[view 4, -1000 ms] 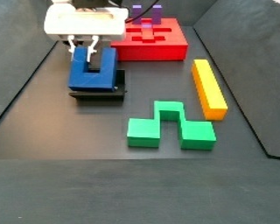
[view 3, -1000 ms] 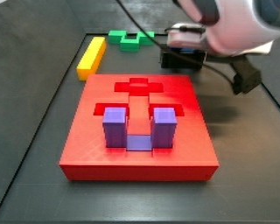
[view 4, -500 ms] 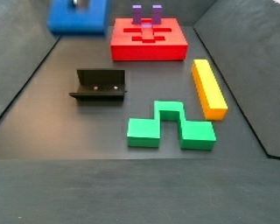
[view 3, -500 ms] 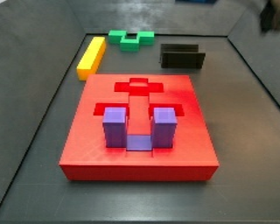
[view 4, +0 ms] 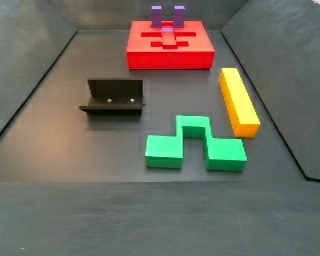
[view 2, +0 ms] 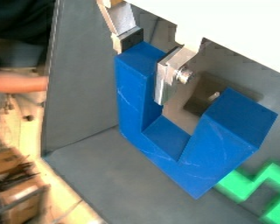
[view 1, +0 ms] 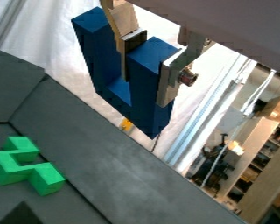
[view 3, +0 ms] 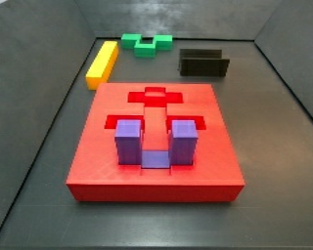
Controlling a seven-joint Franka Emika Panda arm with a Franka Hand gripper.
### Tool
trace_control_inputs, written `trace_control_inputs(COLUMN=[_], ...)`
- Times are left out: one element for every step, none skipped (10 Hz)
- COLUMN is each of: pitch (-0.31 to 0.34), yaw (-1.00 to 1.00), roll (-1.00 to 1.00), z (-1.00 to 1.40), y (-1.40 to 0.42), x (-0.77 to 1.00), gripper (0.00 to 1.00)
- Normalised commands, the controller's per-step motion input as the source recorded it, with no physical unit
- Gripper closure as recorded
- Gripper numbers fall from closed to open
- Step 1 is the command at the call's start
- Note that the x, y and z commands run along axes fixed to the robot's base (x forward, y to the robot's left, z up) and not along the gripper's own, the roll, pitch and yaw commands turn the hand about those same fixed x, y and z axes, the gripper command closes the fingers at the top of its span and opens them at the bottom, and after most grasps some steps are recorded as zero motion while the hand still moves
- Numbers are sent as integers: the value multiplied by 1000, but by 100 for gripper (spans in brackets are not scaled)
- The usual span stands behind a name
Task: Pick up the blue object. Move up. Place the blue object on the fixture. Regrasp the blue object. Move to above the board. Insert the blue object.
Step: Move to above the board.
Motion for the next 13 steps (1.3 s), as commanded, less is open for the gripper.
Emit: trace_control_inputs(pitch=[137,96,86,76,71,45,32,39,-1,-35,-54,-85,-86], yaw=[92,109,118,124,131,135,137,126,129,120,113,65,42], roll=[-1000,-1000,-1000,-1000,-1000,-1000,-1000,-1000,-1000,-1000,-1000,-749,-589], z=[278,280,254,273,259,79,28,-14,23,5,2,5,0], y=[-1400,-1337,-1296,-1301,-1274,-402,-146,12,-33,14,39,41,38], x=[-1342,-1400,-1400,-1400,-1400,-503,-247,-34,-79,-87,-84,-78,-68], gripper=[100,100,100,100,100,100,100,100,100,100,100,100,100])
